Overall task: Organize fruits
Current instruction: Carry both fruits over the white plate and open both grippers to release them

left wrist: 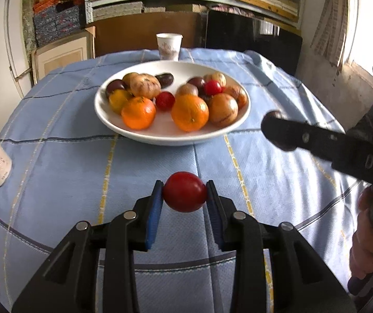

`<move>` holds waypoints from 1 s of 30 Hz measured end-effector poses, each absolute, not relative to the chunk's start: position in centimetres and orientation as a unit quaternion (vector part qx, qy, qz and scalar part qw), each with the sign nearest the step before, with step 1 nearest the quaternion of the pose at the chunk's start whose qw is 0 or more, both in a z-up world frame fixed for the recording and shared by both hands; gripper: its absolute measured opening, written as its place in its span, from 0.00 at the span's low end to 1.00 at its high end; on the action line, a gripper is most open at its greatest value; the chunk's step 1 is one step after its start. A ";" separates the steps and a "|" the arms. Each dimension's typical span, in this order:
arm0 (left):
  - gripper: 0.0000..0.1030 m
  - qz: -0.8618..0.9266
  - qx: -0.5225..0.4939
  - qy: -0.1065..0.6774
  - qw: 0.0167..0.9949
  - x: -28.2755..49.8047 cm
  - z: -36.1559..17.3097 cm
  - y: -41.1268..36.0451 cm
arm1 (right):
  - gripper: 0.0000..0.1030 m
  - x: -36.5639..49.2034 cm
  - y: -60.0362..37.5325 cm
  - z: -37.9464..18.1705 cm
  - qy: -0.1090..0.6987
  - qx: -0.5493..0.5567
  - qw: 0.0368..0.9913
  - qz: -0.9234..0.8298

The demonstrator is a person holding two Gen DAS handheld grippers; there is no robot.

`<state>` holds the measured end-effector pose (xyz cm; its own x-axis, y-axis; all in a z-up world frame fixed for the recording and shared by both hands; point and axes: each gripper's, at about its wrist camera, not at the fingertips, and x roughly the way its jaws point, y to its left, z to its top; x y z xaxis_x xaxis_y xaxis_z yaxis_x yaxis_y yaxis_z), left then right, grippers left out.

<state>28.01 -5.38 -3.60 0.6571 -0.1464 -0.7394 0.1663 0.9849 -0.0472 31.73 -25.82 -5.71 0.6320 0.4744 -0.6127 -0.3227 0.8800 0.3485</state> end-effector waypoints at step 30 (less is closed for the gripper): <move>0.32 -0.051 0.010 0.372 0.927 44.9 2.3 -2.3 | 0.41 42.0 -24.3 0.6 0.306 0.090 0.926 0.199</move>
